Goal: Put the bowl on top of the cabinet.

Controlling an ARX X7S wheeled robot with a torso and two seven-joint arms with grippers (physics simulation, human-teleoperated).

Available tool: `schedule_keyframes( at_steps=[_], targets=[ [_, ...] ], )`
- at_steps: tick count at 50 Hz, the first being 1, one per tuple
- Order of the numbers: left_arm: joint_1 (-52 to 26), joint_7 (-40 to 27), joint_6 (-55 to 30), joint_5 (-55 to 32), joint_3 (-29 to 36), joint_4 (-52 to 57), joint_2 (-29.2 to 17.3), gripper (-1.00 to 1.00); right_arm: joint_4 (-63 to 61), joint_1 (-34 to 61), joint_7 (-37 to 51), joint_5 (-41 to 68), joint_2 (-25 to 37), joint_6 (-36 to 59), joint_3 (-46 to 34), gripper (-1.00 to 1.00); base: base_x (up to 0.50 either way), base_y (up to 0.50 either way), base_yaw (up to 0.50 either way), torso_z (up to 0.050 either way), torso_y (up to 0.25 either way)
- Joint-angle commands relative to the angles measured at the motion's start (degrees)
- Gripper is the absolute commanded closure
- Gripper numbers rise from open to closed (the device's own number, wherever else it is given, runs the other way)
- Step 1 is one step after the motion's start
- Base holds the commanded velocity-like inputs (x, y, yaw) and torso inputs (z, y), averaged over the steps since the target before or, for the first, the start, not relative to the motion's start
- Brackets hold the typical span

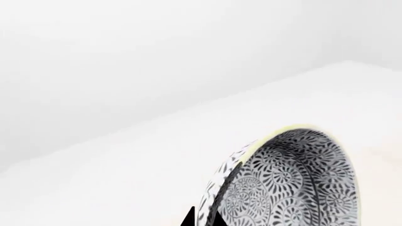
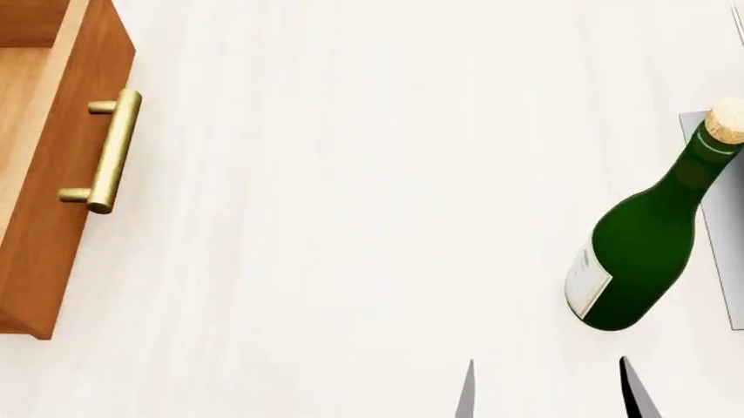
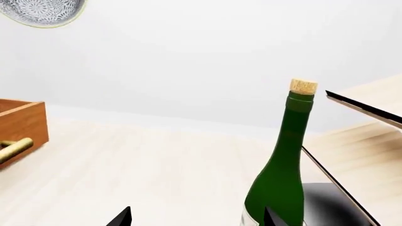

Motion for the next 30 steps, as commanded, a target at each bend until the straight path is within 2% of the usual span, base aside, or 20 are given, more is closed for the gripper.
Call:
schedule_keyframes(
  at_steps=[1, 11, 22, 30],
  targets=[
    [-5.79, -6.32, -0.25, 2.89, -14.07, -13.91, 4.48, 1.00, -0.27, -0.19, -1.67, 0.01, -0.98, -0.22, 1.82, -1.00, 0.00, 0.00, 0.00, 0.000, 0.000],
    [-9.17, -11.30, 0.90, 3.68, -22.20, -21.77, 4.32, 1.00, -0.17, 0.08, -1.51, 0.03, -0.88, 0.03, 1.59, -1.00, 0.00, 0.00, 0.00, 0.000, 0.000],
    [-12.76, -20.90, 6.01, 5.82, -33.34, -30.60, 3.71, 1.00, -0.16, 0.35, -1.39, 0.64, -0.66, 0.30, 1.77, -1.00, 0.00, 0.00, 0.00, 0.000, 0.000],
    [-15.72, -22.07, 6.47, 7.28, -33.76, -33.12, 0.28, 1.00, -0.27, 0.30, -1.22, 0.80, -0.54, 0.33, 1.78, -1.00, 0.00, 0.00, 0.00, 0.000, 0.000]
  ],
)
